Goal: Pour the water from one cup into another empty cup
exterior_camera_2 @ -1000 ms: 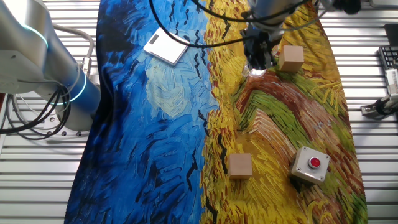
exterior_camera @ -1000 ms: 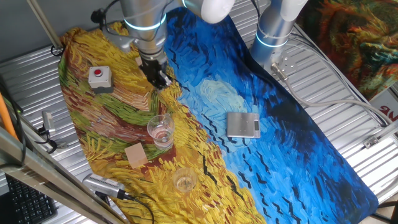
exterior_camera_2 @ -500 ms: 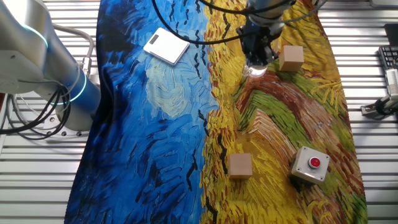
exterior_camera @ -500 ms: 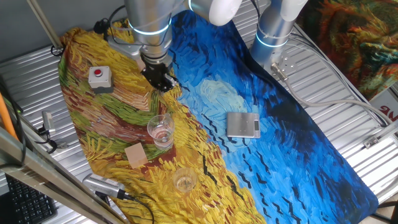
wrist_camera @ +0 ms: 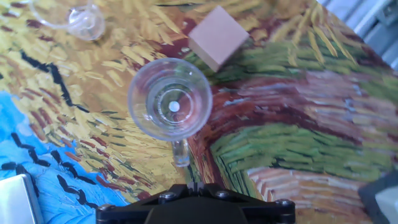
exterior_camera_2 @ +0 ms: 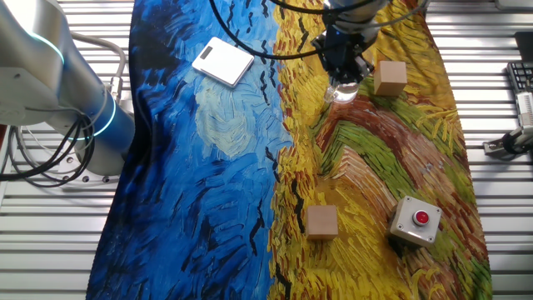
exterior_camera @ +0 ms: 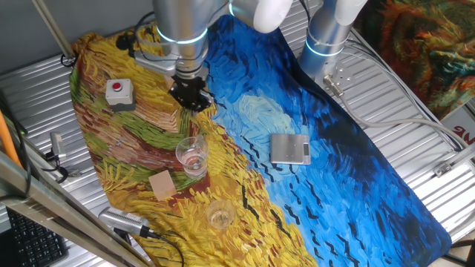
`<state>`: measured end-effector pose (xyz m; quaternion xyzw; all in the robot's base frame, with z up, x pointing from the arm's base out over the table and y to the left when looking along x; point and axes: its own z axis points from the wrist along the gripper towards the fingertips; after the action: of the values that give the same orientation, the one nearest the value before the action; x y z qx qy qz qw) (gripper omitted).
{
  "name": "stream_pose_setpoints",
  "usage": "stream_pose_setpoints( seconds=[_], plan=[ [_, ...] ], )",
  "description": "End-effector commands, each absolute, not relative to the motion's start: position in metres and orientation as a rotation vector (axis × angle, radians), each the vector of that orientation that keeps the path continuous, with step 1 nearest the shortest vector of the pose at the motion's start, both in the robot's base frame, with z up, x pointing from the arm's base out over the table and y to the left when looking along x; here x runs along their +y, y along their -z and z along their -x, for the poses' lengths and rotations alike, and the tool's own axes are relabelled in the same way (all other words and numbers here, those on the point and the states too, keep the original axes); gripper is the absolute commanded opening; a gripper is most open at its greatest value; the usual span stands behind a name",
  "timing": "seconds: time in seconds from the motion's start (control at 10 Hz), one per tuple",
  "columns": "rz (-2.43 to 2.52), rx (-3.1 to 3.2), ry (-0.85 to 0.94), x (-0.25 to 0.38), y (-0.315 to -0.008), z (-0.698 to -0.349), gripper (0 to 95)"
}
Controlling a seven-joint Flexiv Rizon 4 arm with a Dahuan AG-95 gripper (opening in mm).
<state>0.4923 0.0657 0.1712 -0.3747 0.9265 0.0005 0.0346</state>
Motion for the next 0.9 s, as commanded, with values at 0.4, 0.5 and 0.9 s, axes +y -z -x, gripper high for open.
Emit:
stream_pose_setpoints(
  seconds=[0.4,0.5,0.9],
  plan=[
    [1.147,2.842,-0.006,0.0679,-0.1679,-0.4944,0.0],
    [1.151,2.839,-0.009,0.0680,-0.1655,-0.4953,0.0],
    [1.167,2.828,-0.023,0.0682,-0.1607,-0.4971,0.0]
  ],
)
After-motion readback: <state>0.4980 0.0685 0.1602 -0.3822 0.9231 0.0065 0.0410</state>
